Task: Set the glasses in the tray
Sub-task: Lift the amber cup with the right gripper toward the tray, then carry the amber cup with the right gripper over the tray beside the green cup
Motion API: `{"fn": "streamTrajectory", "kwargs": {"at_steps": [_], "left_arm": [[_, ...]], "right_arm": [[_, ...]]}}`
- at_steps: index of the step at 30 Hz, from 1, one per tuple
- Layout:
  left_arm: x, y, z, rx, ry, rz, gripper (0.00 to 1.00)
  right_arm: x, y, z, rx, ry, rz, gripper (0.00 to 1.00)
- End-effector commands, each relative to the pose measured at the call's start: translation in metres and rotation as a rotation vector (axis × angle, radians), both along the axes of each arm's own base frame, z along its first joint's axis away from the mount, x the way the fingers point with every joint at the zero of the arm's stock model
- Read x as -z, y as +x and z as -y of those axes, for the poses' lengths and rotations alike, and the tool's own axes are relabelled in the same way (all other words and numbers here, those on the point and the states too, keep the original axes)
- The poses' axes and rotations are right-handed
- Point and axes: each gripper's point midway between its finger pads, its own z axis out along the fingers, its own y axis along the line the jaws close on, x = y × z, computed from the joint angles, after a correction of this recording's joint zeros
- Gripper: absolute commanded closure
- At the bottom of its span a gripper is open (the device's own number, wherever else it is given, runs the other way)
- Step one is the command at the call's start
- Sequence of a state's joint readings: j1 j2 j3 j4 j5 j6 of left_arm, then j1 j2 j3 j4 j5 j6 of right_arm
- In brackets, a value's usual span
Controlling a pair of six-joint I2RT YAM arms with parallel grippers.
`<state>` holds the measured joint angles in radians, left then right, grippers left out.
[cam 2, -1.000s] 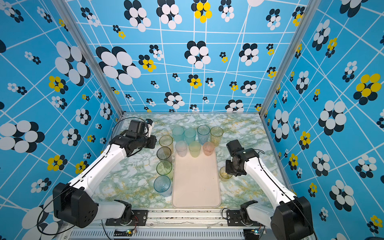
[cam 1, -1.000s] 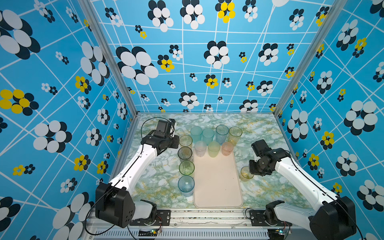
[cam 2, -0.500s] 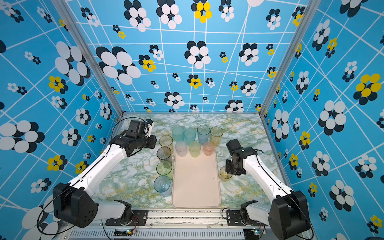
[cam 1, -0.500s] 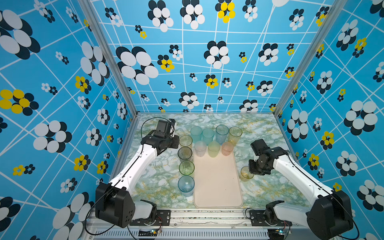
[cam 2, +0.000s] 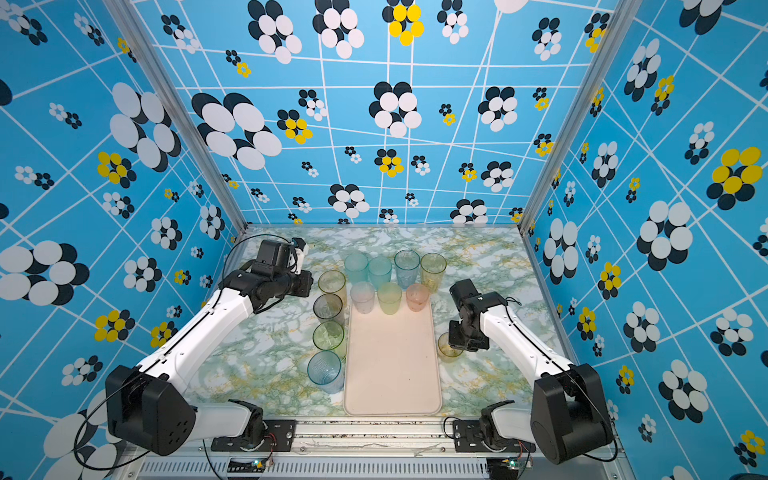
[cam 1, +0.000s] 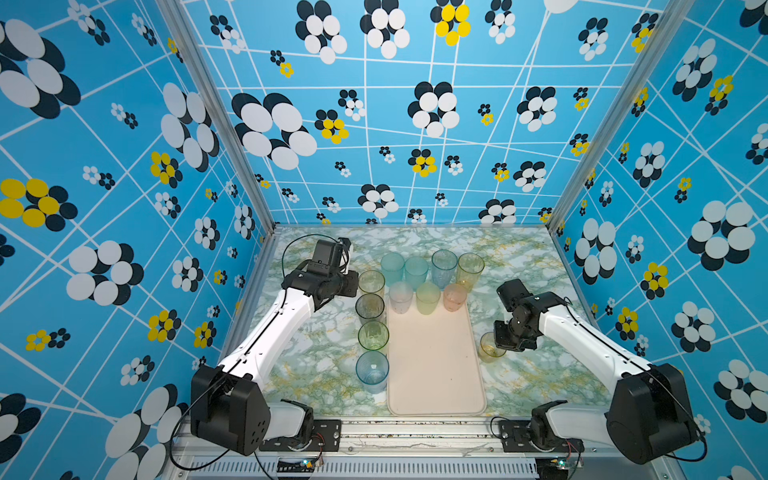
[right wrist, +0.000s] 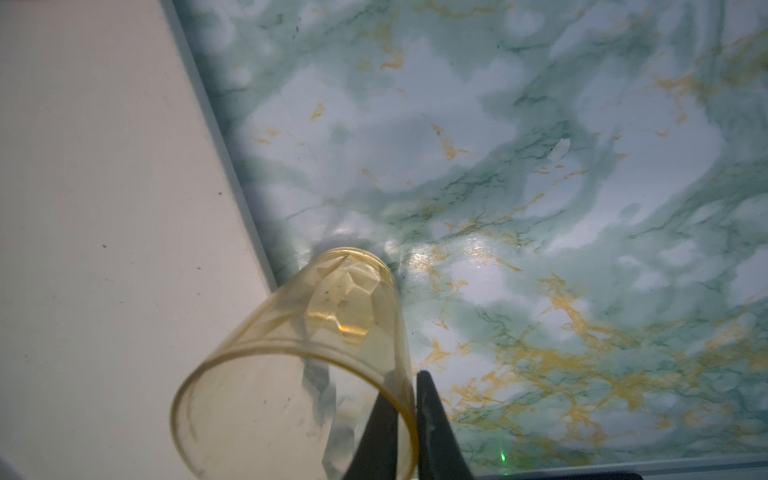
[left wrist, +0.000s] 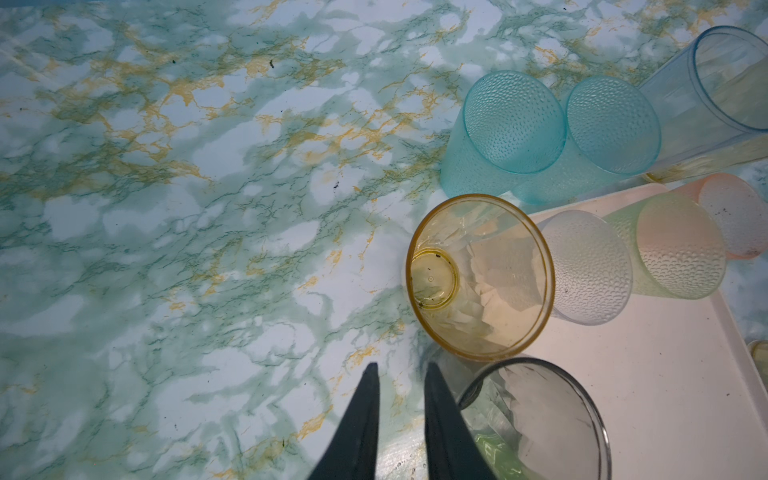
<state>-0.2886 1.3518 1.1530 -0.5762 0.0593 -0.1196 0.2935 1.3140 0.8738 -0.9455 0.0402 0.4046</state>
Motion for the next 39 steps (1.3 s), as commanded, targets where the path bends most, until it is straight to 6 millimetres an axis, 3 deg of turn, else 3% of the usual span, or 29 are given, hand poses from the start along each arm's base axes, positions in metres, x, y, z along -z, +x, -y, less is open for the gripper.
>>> {"fn": "streamTrajectory", "kwargs": {"at_steps": [1, 6, 10, 14, 17, 23, 26, 34, 39], "left_arm": [[-0.006, -0.001, 0.000, 0.004, 0.010, 0.015, 0.78], [-0.005, 0.000, 0.001, 0.006, 0.008, 0.014, 0.78], [-0.005, 0.000, 0.000, 0.004, 0.012, 0.012, 0.78], [-0.005, 0.001, 0.000, 0.000, 0.013, 0.015, 0.77], [-0.005, 0.001, 0.000, -0.002, 0.009, 0.016, 0.78], [-0.007, 0.003, 0.003, 0.003, -0.004, 0.018, 0.78], [-0.010, 0.004, 0.004, 0.002, -0.006, 0.023, 0.78], [-0.012, 0.007, 0.006, 0.007, -0.014, 0.025, 0.78], [-0.014, 0.006, 0.005, 0.009, -0.007, 0.032, 0.77]], "right_arm": [[0.000, -0.002, 0.000, 0.005, 0.010, 0.004, 0.92], [-0.003, -0.001, 0.001, 0.002, 0.012, 0.021, 1.00], [-0.012, 0.001, 0.002, -0.001, 0.008, 0.047, 1.00], [-0.039, 0.011, 0.003, -0.020, -0.017, 0.118, 1.00], [-0.060, 0.021, -0.009, -0.063, -0.002, 0.173, 1.00], [-0.086, 0.040, -0.050, -0.173, 0.042, 0.242, 1.00], [-0.090, 0.049, -0.083, -0.249, 0.070, 0.258, 1.00], [-0.075, 0.068, -0.174, -0.463, 0.092, 0.213, 1.00], [-0.062, 0.075, -0.207, -0.529, 0.092, 0.184, 1.00]]}}
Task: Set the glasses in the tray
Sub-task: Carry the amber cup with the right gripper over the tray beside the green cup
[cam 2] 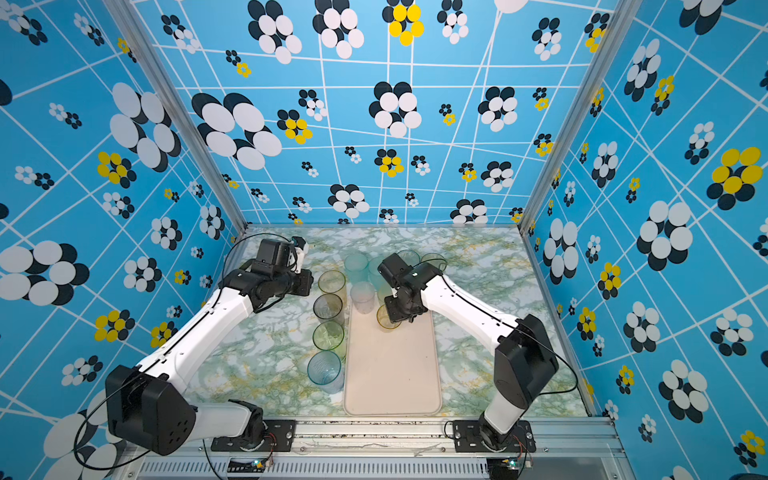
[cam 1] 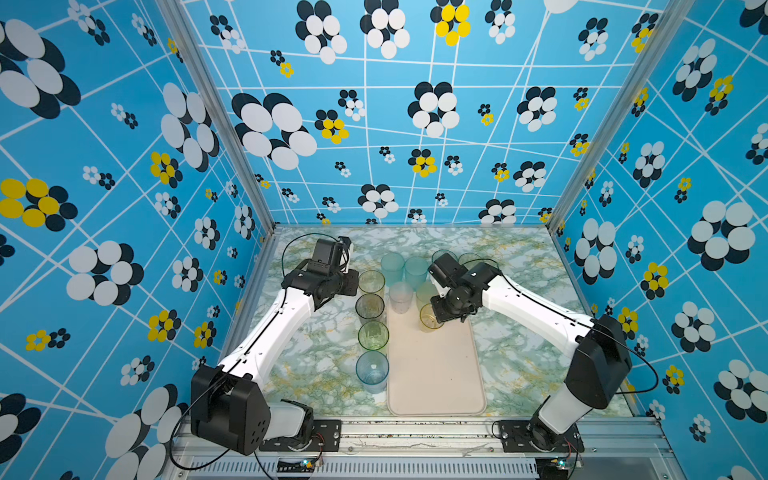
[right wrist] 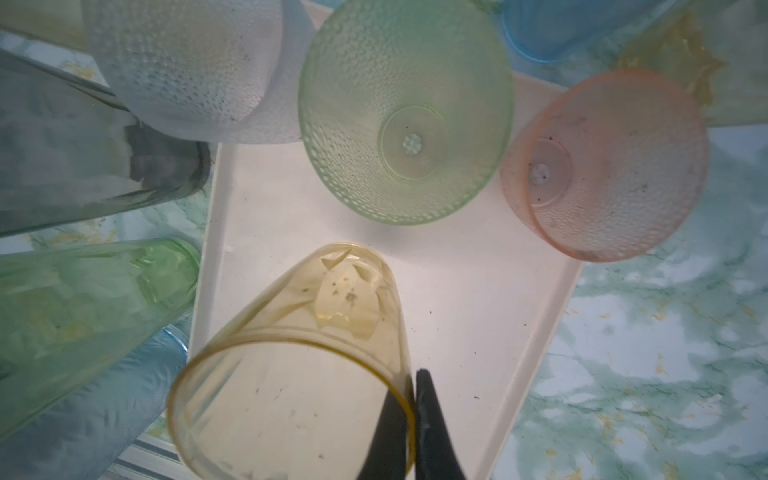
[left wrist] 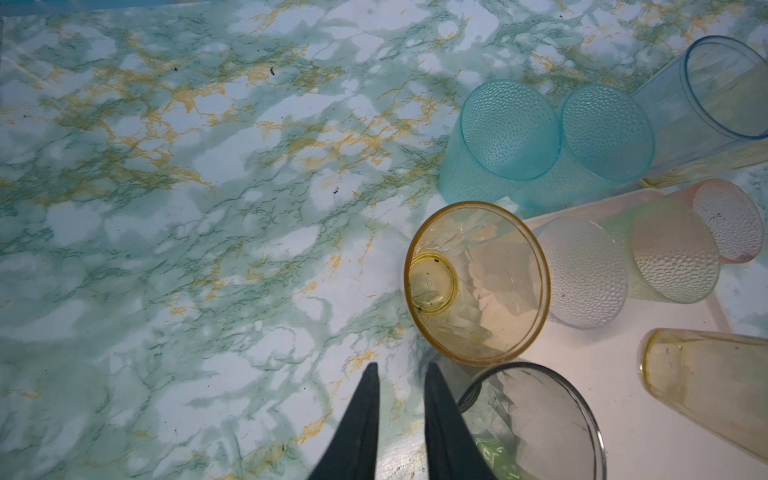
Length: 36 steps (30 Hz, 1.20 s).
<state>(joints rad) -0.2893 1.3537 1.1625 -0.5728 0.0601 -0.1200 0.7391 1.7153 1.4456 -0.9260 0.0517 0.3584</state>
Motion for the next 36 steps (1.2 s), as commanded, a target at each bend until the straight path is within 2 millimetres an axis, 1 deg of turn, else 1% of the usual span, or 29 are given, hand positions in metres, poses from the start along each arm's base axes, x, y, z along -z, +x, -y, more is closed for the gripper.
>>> {"fn": "streamTrajectory", "kwargs": {"at_steps": [1, 5, 6, 7, 8, 15, 24, 36], "left_arm": [[-0.010, 0.004, 0.003, 0.007, -0.002, 0.022, 0.77], [-0.009, 0.004, 0.003, 0.009, -0.001, 0.020, 0.77], [-0.007, 0.004, 0.003, 0.010, -0.001, 0.016, 0.77], [-0.008, 0.004, 0.003, 0.011, -0.003, 0.019, 0.77], [-0.008, 0.005, 0.003, 0.010, -0.003, 0.019, 0.77], [-0.009, 0.006, 0.002, 0.011, -0.003, 0.020, 0.77], [-0.006, 0.007, 0.000, 0.008, -0.005, 0.014, 0.77], [-0.007, 0.008, -0.002, 0.003, -0.013, 0.018, 0.77]], "right_arm": [[-0.002, 0.006, -0.021, -0.052, 0.013, 0.003, 1.00], [0.004, 0.009, -0.038, -0.086, 0.010, -0.012, 1.00], [0.009, 0.008, -0.041, -0.094, -0.003, -0.022, 1.00], [0.005, 0.012, -0.047, -0.100, 0.002, -0.011, 1.00], [0.008, 0.013, -0.050, -0.105, -0.005, -0.016, 1.00], [0.020, 0.017, -0.060, -0.135, -0.048, -0.042, 1.00], [0.034, 0.016, -0.065, -0.155, -0.084, -0.077, 1.00], [0.043, 0.019, -0.069, -0.166, -0.101, -0.093, 1.00]]}}
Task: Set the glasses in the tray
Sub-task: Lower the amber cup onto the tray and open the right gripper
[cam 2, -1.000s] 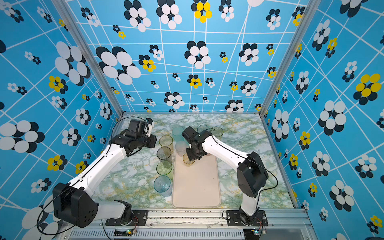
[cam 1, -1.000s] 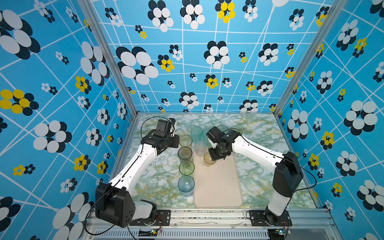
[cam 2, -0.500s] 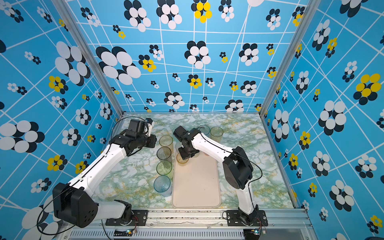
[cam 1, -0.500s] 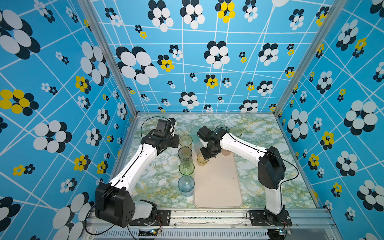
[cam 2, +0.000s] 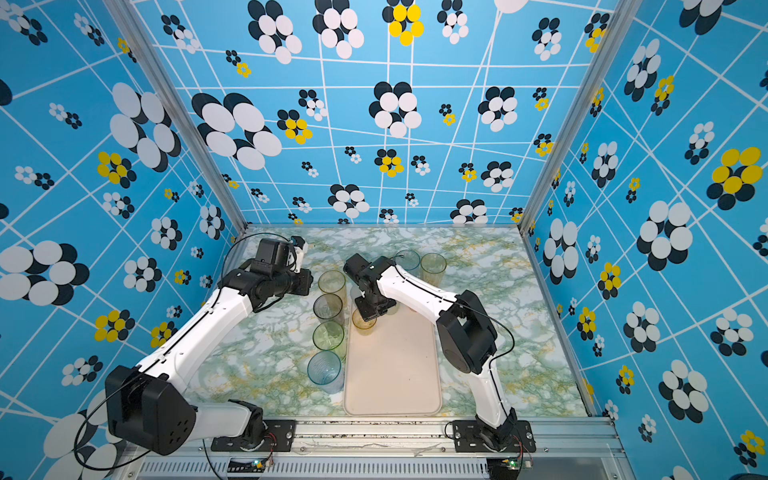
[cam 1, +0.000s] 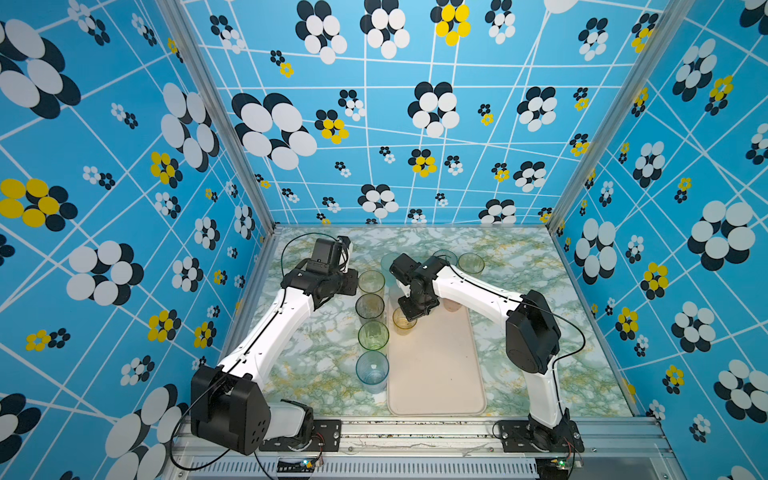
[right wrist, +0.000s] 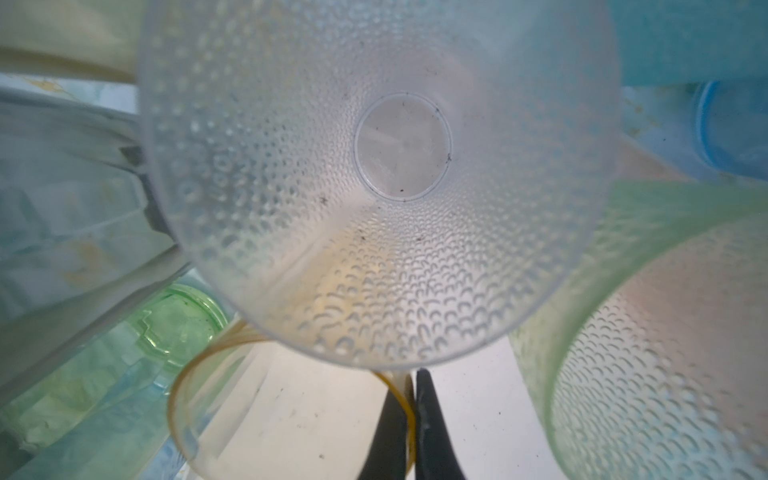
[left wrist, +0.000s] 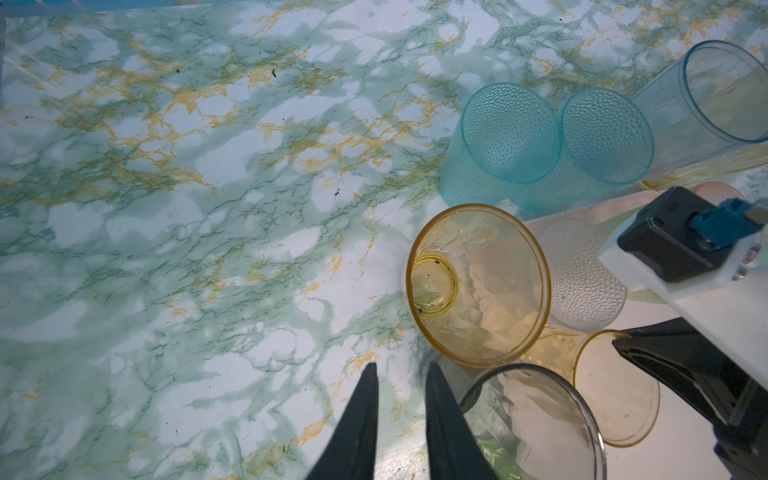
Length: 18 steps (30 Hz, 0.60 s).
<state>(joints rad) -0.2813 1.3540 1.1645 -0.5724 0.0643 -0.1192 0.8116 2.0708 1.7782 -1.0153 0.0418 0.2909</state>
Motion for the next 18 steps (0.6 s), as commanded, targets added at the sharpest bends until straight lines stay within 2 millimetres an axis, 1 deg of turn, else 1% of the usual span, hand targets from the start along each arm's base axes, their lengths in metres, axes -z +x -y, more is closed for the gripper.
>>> {"fn": "streamTrajectory", "kwargs": {"at_steps": [1, 12, 14, 18], "left_arm": [[-0.0070, 0.0068, 0.0005, 0.009, -0.011, 0.018, 0.77], [-0.0079, 0.0057, -0.0002, 0.010, -0.013, 0.020, 0.76], [-0.0077, 0.0055, -0.0004, 0.009, -0.015, 0.019, 0.76], [-0.0086, 0.0058, -0.0004, 0.007, -0.016, 0.021, 0.75]], "right_arm": [[0.0013, -0.0036, -0.0048, -0.027, -0.014, -0.015, 1.00], [0.0047, -0.0038, -0.0075, -0.034, -0.017, -0.021, 0.97], [0.0047, -0.0044, -0.0078, -0.035, -0.018, -0.022, 0.93], [0.0049, -0.0042, -0.0067, -0.034, -0.023, -0.020, 0.91]]}}
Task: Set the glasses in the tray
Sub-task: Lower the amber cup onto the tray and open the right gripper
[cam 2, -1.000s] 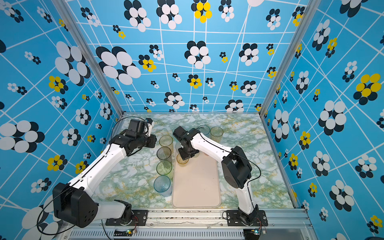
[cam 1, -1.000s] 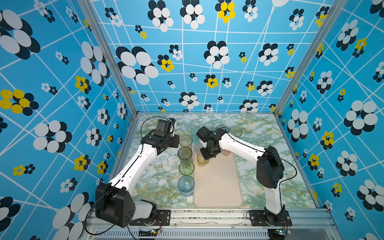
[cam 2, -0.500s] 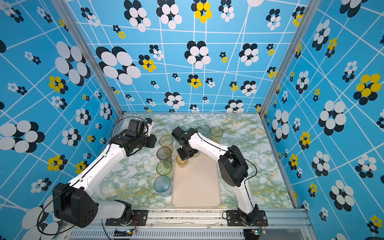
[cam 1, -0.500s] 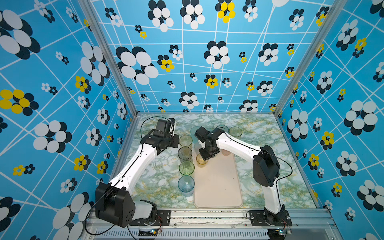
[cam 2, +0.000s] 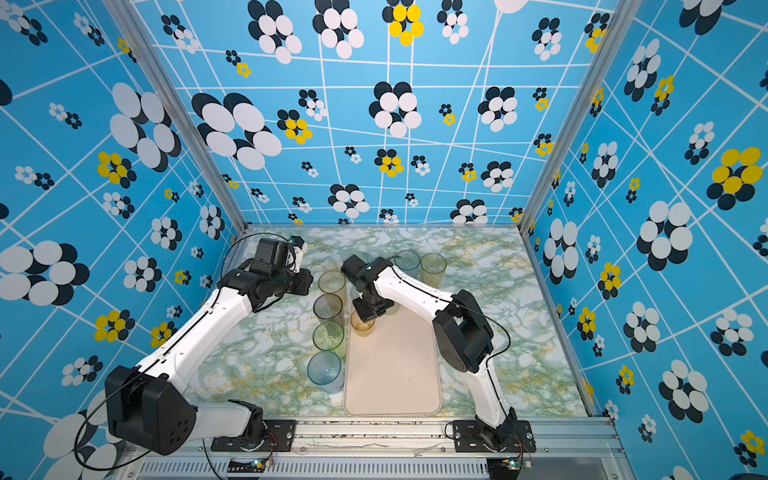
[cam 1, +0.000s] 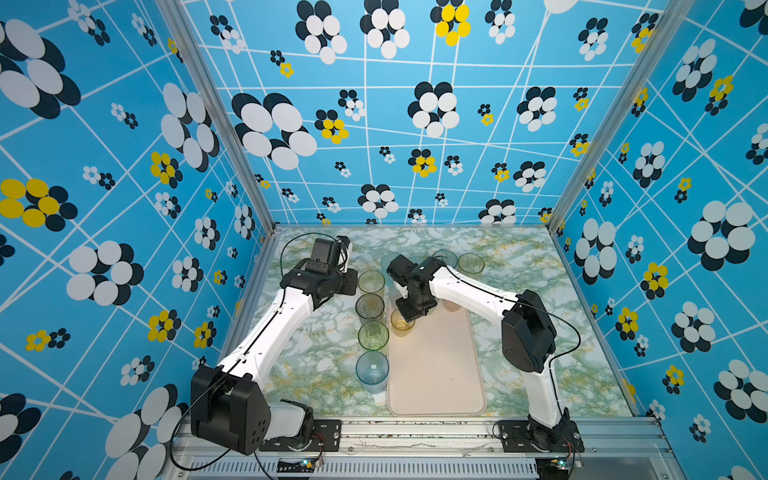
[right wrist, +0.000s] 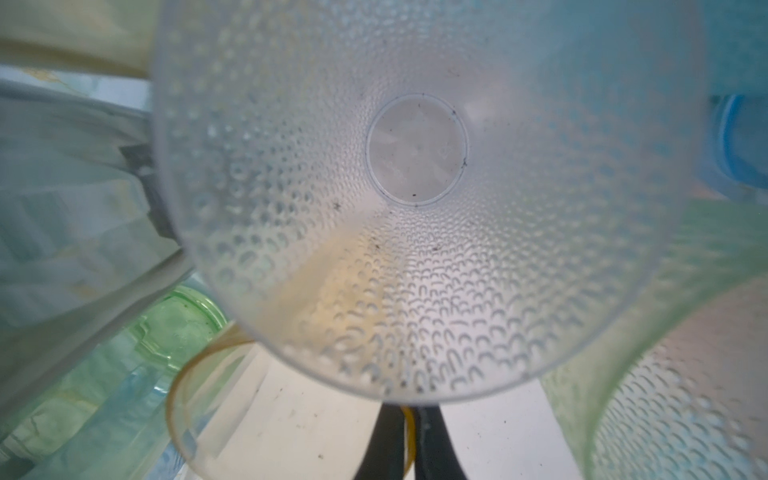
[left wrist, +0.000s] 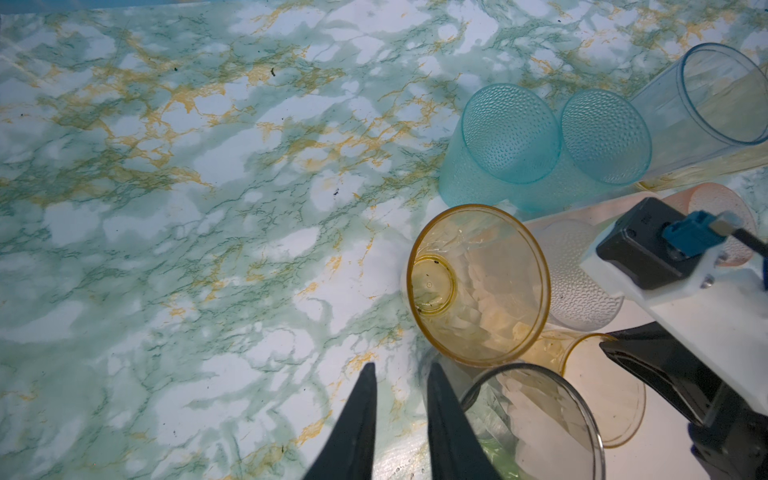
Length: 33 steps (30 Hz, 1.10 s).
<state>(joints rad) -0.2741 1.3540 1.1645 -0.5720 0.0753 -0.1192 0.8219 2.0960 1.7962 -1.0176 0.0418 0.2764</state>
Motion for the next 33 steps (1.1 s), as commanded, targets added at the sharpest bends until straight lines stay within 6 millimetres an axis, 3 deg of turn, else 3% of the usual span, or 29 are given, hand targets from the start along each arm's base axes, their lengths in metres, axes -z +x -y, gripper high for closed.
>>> {"fn": "streamTrajectory", "kwargs": {"at_steps": [1, 25, 29, 33], "left_arm": [[-0.009, 0.005, 0.001, 0.008, -0.009, 0.024, 0.75], [-0.009, 0.005, -0.004, -0.010, 0.004, 0.026, 0.74], [-0.012, 0.006, -0.006, -0.018, 0.008, 0.035, 0.75], [-0.022, 0.011, -0.005, -0.023, -0.005, 0.064, 0.74]], "right_arm": [[-0.001, -0.003, -0.001, -0.010, -0.013, -0.014, 0.91], [-0.014, -0.004, -0.003, -0.009, 0.026, 0.010, 0.79], [-0.024, -0.004, -0.007, -0.005, 0.070, 0.028, 0.78], [-0.047, -0.002, -0.007, -0.003, 0.111, 0.078, 0.75]]}}
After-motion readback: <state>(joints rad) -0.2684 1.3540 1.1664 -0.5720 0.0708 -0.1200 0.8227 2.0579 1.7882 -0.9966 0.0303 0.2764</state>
